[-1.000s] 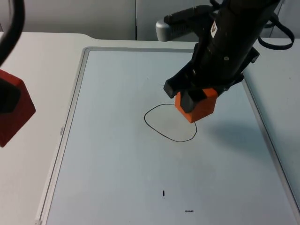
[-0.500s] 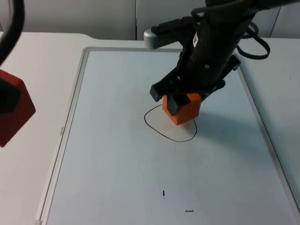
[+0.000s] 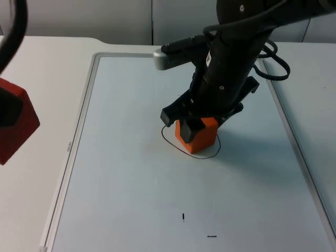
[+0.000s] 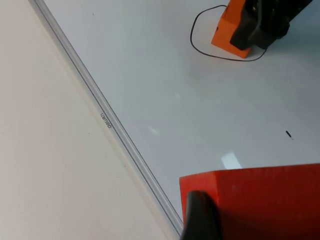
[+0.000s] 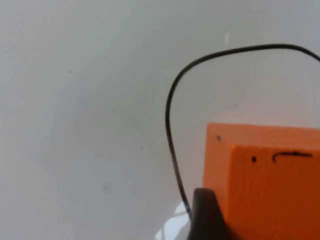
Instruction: Pick up one cube with the left hand and another cube with the right hand. First place the cube in the right hand at the target position, then stack the cube in the left hand on top.
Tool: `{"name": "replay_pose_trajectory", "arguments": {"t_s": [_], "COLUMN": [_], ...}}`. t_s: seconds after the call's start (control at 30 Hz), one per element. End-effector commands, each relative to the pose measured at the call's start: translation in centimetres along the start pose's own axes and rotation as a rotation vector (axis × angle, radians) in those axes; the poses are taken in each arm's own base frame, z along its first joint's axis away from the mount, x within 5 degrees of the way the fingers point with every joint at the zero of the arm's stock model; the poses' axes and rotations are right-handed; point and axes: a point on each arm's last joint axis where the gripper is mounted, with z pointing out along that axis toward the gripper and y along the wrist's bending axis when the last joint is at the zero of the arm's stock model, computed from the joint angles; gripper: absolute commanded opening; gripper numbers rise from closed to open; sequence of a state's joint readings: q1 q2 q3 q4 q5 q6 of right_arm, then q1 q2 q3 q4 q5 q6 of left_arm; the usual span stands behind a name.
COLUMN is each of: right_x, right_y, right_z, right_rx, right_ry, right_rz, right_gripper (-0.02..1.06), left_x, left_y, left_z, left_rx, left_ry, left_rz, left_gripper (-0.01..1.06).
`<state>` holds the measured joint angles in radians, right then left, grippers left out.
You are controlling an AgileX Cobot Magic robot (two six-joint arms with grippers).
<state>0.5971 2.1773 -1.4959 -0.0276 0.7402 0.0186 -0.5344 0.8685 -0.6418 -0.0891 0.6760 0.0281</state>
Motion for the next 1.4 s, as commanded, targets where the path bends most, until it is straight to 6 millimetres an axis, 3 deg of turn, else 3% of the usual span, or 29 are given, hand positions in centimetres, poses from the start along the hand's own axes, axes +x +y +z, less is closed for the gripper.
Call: {"name": "replay_pose_trajectory", "arguments": {"t_s": [0.0, 0.4, 0.47, 0.57, 0.6, 0.73, 0.77, 0.87, 0.93, 1.07, 1.1, 1.27, 1.3, 1.37], "right_x": [-0.1, 0.0, 0.0, 0.0, 0.0, -0.5, -0.5, -1.3, -1.7, -3.3, -3.3, -2.8, -2.8, -1.6], "right_y": [0.2, 0.2, 0.2, 0.2, 0.2, 0.2, 0.2, 0.2, 0.2, 0.1, 0.1, 0.3, 0.3, 0.3], "right_z": [0.3, 0.5, 0.5, 0.4, 0.4, 0.0, 0.0, -1.0, -1.5, -6.0, -6.0, -17.4, -17.4, -22.2], "right_rx": [-0.005, -0.004, -0.004, -0.002, -0.002, -0.001, -0.001, -0.002, -0.001, -0.005, -0.005, -0.019, -0.019, -0.011], "right_ry": [-0.003, 0.01, 0.012, 0.005, 0.005, -0.004, -0.004, -0.016, -0.023, -0.11, -0.11, -0.341, -0.341, -0.431], "right_rz": [-0.006, -0.006, -0.006, -0.007, -0.007, -0.008, -0.008, -0.004, -0.003, -0.013, -0.013, -0.084, -0.084, -0.113], "right_gripper": [0.0, 0.0, 0.07, 0.31, 0.31, 0.66, 0.66, 0.89, 0.93, 0.97, 0.97, 0.97, 0.97, 0.97], "left_x": [0.0, 0.0, 0.0, 0.0, 0.0, 0.0, 0.0, 0.0, 0.0, 0.0, 0.0, 0.0, 0.0, 0.0], "left_y": [-0.2, -0.2, -0.2, -0.2, -0.2, -0.2, -0.2, -0.2, -0.2, -0.1, -0.1, -0.1, -0.1, -0.1], "left_z": [-0.1, -0.1, -0.1, -0.1, -0.1, -0.1, -0.1, -0.1, -0.1, -0.1, -0.1, -0.1, -0.1, -0.1], "left_rx": [0.008, 0.008, 0.008, 0.008, 0.008, 0.008, 0.008, 0.008, 0.008, 0.007, 0.007, 0.007, 0.007, 0.007], "left_ry": [-0.018, -0.018, -0.018, -0.018, -0.018, -0.018, -0.018, -0.018, -0.018, -0.018, -0.018, -0.018, -0.018, -0.018], "left_rz": [0.002, 0.002, 0.002, 0.002, 0.002, 0.002, 0.002, 0.002, 0.002, 0.003, 0.003, 0.003, 0.003, 0.003], "left_gripper": [0.19, 0.19, 0.19, 0.19, 0.19, 0.19, 0.19, 0.19, 0.19, 0.19, 0.19, 0.19, 0.19, 0.19]}}
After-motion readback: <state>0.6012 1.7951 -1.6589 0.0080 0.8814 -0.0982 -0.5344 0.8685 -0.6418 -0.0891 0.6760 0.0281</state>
